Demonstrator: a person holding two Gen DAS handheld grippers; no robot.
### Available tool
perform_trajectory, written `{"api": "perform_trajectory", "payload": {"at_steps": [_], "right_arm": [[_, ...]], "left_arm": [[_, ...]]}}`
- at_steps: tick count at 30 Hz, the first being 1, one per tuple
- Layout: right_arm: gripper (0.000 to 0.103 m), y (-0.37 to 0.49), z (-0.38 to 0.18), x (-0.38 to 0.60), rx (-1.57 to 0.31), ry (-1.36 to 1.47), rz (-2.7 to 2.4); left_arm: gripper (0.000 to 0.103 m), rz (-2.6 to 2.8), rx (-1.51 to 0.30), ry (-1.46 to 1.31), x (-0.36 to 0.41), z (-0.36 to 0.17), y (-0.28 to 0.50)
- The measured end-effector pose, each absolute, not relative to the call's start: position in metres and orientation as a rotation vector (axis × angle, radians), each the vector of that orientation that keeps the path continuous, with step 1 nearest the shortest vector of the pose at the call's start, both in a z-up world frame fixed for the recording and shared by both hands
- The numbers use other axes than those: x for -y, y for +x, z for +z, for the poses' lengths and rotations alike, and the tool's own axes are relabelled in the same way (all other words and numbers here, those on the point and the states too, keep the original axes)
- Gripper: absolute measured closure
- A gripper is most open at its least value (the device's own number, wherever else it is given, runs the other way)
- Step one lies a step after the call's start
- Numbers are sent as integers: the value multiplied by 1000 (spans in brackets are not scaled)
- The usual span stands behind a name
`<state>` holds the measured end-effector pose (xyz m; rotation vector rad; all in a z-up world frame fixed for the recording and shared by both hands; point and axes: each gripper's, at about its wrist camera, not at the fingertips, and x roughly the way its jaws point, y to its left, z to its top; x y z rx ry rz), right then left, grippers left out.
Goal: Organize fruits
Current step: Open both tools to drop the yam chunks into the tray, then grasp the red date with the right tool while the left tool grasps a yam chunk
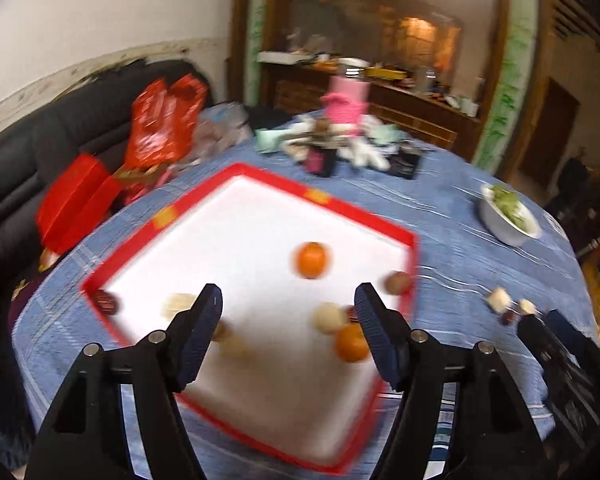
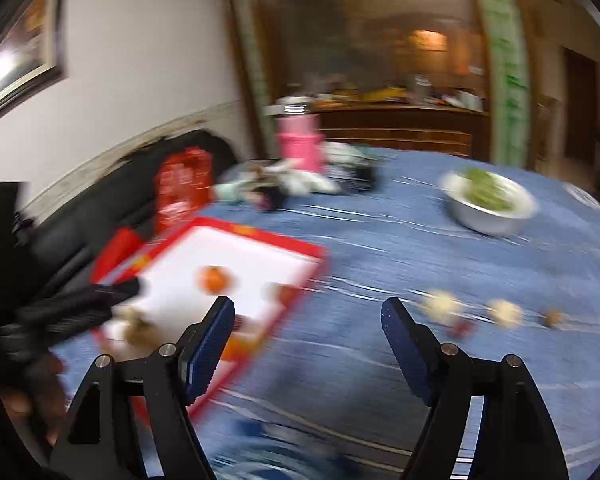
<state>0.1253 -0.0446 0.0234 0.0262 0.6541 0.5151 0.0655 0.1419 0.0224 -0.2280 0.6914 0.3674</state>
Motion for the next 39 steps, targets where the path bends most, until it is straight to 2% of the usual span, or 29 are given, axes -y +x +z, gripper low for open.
{"api": "perform_trajectory", "payload": {"at_steps": [5, 11, 13, 15, 17, 19, 22, 23, 24, 32, 39], "right_arm": [[26, 163, -6, 107, -758, 84, 358], [26, 189, -20, 116, -791, 43, 347], [31, 195, -25, 111, -806, 24, 353], [43, 206, -34, 101, -846, -5, 351], [50, 215, -41, 97, -872, -17, 332], [51, 221, -47, 98, -902, 0, 321], [57, 225, -47, 97, -898, -1, 318], [62, 227, -48, 94, -910, -10, 327], [76, 227, -48, 93, -917, -16, 329], [75, 212, -40, 120, -905, 25, 321], [75, 187, -25, 172, -833, 110, 319]], "left_arm": [[35, 228, -731, -154, -95, 12, 81], [35, 161, -765, -125, -74, 0, 87], [35, 152, -777, -137, -75, -3, 91], [35, 154, -784, -146, -77, -6, 94], [35, 155, -785, -154, -80, -8, 97], [35, 156, -788, -166, -82, -9, 98], [35, 154, -799, -176, -82, -12, 104], [35, 154, -804, -176, -81, -13, 106], [35, 150, -809, -176, -79, -13, 109], [35, 88, -797, -77, -37, -7, 132], [35, 22, -819, 20, 16, -19, 182]]}}
